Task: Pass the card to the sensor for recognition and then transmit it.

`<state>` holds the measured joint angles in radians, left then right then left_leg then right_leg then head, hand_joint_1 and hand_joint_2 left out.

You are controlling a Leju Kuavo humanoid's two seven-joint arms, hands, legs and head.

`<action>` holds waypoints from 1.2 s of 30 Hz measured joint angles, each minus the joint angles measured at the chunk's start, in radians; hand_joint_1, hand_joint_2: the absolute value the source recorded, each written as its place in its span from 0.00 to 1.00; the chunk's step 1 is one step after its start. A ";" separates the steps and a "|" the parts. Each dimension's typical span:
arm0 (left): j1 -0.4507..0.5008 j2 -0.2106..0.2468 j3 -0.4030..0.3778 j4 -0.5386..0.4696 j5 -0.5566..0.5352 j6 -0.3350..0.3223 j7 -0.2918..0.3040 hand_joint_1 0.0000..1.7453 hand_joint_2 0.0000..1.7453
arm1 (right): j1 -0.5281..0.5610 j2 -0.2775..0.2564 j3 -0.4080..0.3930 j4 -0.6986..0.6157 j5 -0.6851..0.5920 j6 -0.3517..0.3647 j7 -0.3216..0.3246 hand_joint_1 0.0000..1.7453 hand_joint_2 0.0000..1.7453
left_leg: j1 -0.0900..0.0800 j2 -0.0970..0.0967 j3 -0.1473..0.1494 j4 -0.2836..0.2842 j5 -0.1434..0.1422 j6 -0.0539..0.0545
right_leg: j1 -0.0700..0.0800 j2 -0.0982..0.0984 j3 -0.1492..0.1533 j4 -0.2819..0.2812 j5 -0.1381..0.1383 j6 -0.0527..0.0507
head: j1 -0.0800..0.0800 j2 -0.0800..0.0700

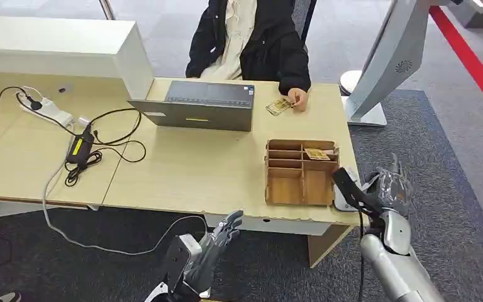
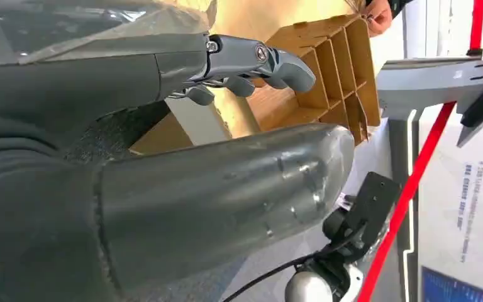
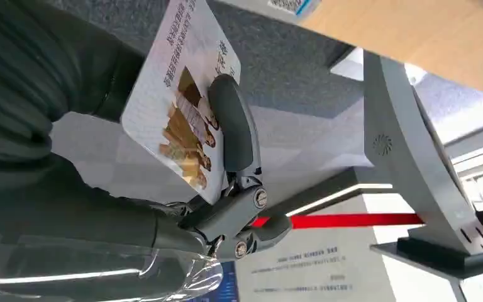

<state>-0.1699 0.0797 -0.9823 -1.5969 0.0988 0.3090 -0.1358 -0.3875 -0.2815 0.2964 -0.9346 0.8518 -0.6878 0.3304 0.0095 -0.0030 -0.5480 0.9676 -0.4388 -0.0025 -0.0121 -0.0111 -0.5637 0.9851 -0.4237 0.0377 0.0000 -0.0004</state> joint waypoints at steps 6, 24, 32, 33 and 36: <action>-0.006 0.000 -0.003 -0.001 0.003 0.008 0.010 0.00 0.00 | -0.004 0.009 0.036 0.051 -0.038 0.006 -0.020 1.00 1.00 | 0.000 0.000 0.000 0.000 0.000 0.000 | 0.000 0.000 0.000 0.000 0.000 0.000 | 0.000 0.000; -0.008 0.001 -0.012 -0.008 0.019 0.021 0.019 0.00 0.00 | -0.041 0.026 0.078 0.126 -0.056 -0.001 -0.035 1.00 1.00 | 0.000 0.000 0.001 0.000 0.000 0.000 | 0.000 0.000 0.001 0.000 0.000 0.000 | 0.000 0.000; -0.018 0.001 -0.026 -0.008 0.023 0.018 0.016 0.00 0.00 | -0.057 0.026 0.088 0.130 -0.029 -0.006 -0.022 1.00 1.00 | 0.000 0.000 0.001 0.000 0.000 0.000 | 0.000 0.000 0.001 0.000 0.000 0.000 | 0.000 0.000; -0.020 0.001 -0.027 -0.008 0.023 0.018 0.015 0.00 0.00 | -0.062 0.026 0.090 0.129 -0.018 -0.006 -0.019 1.00 1.00 | 0.000 0.000 0.001 0.000 0.000 0.000 | 0.000 0.000 0.001 0.000 0.000 0.000 | 0.000 0.000; -0.021 0.001 -0.029 -0.008 0.022 0.014 0.010 0.00 0.00 | -0.080 0.024 0.092 0.108 0.013 -0.005 -0.010 1.00 1.00 | 0.000 0.000 0.001 0.000 0.000 0.000 | 0.000 0.000 0.001 0.000 0.000 0.000 | 0.000 0.000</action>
<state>-0.1912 0.0809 -1.0109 -1.6049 0.1209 0.3231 -0.1259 -0.4671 -0.2571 0.3880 -0.8266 0.8647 -0.6932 0.3204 0.0094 -0.0030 -0.5471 0.9678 -0.4388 -0.0025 -0.0122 -0.0111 -0.5627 0.9852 -0.4236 0.0377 0.0000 -0.0004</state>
